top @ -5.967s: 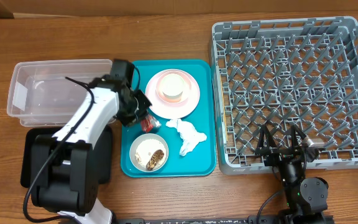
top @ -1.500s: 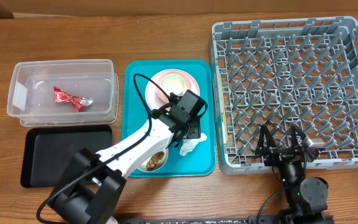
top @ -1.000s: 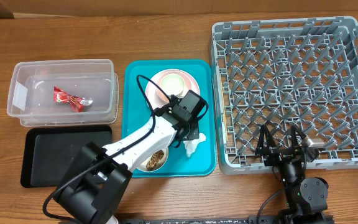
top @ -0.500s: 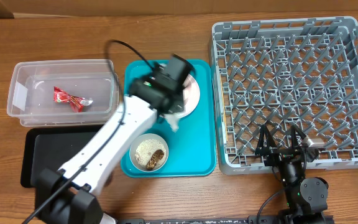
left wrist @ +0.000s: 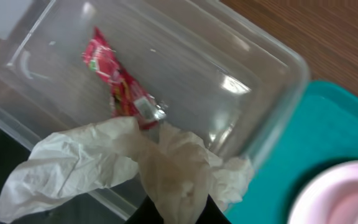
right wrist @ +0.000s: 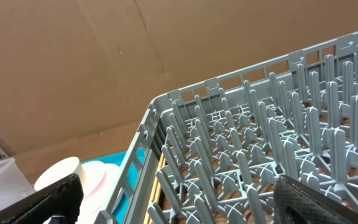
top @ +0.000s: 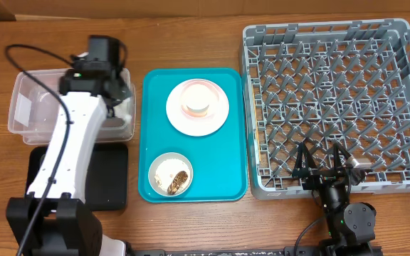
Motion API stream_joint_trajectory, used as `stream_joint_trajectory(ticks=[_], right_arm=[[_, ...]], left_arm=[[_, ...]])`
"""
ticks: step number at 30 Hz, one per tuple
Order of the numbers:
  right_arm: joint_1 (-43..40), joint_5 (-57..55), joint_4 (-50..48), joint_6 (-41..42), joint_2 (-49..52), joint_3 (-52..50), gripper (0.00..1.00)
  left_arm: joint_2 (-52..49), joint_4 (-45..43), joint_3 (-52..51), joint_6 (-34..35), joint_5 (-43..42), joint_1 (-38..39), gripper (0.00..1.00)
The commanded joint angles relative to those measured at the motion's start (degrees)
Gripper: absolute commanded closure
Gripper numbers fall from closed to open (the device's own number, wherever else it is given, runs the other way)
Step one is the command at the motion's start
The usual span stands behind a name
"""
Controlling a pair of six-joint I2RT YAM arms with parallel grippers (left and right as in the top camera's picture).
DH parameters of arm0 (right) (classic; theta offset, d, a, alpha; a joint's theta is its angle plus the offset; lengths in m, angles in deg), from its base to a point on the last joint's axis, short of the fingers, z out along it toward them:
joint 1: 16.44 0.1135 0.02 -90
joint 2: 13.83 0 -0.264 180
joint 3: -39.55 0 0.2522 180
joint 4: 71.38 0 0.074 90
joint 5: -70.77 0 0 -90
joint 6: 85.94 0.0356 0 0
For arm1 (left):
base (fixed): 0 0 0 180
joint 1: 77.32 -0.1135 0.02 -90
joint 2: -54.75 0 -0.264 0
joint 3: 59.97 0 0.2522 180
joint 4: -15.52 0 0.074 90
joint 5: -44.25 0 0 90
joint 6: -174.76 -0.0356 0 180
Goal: Sort waste into correct bins and load items into the dishwasher
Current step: 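Carry the tissue into the clear plastic bin and release, then grasp the rim of the white food bowl with the left gripper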
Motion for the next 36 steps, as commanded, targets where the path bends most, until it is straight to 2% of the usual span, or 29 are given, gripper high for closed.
stream_joint_trajectory(ticks=[1, 9, 14, 15, 20, 22, 26, 29, 30, 31, 36], right_arm=[[0.33, -0.15, -0.26, -0.37, -0.50, -0.61, 0.00], [0.33, -0.15, -0.26, -0.37, -0.50, -0.61, 0.00], [0.33, -0.15, -0.26, -0.37, -0.50, -0.61, 0.00], [0.33, -0.15, -0.26, -0.37, -0.50, -0.61, 0.00], [0.33, -0.15, -0.26, -0.37, -0.50, -0.61, 0.00], [0.33, -0.15, -0.26, -0.37, -0.50, -0.61, 0.00], [0.33, -0.15, -0.26, -0.37, -0.50, -0.61, 0.00], [0.33, -0.15, -0.26, -0.37, -0.50, -0.61, 0.00], [0.33, -0.15, -0.26, -0.37, -0.50, -0.61, 0.00], [0.33, -0.15, -0.26, -0.37, -0.50, -0.61, 0.00], [0.33, -0.15, -0.26, -0.37, -0.50, -0.61, 0.00]], left_arm=[[-2.27, -1.40, 0.72, 1.01, -0.44, -3.17, 0.88], [-8.61, -6.47, 0.39, -0.20, 0.13, -4.17, 0.86], [-11.63, -8.52, 0.39, -2.34, 0.13, -4.17, 0.69], [-11.63, -8.72, 0.42, -2.93, 0.11, -4.17, 0.63], [-11.54, -9.03, 1.46, -8.52, -0.57, -4.11, 0.43], [-10.78, -7.10, 2.69, -9.53, -2.91, -4.09, 0.36], [-7.43, -1.38, 5.09, -10.73, -12.85, -4.00, 0.34], [-3.98, 3.15, 5.33, -14.56, -26.73, -3.54, 0.34], [-2.45, 6.82, 5.31, -17.44, -33.86, -2.89, 0.34], [-1.73, 9.44, 5.31, -19.19, -36.48, -2.27, 0.35], [-1.05, 19.26, 4.35, -23.30, -37.53, 3.43, 0.36]])
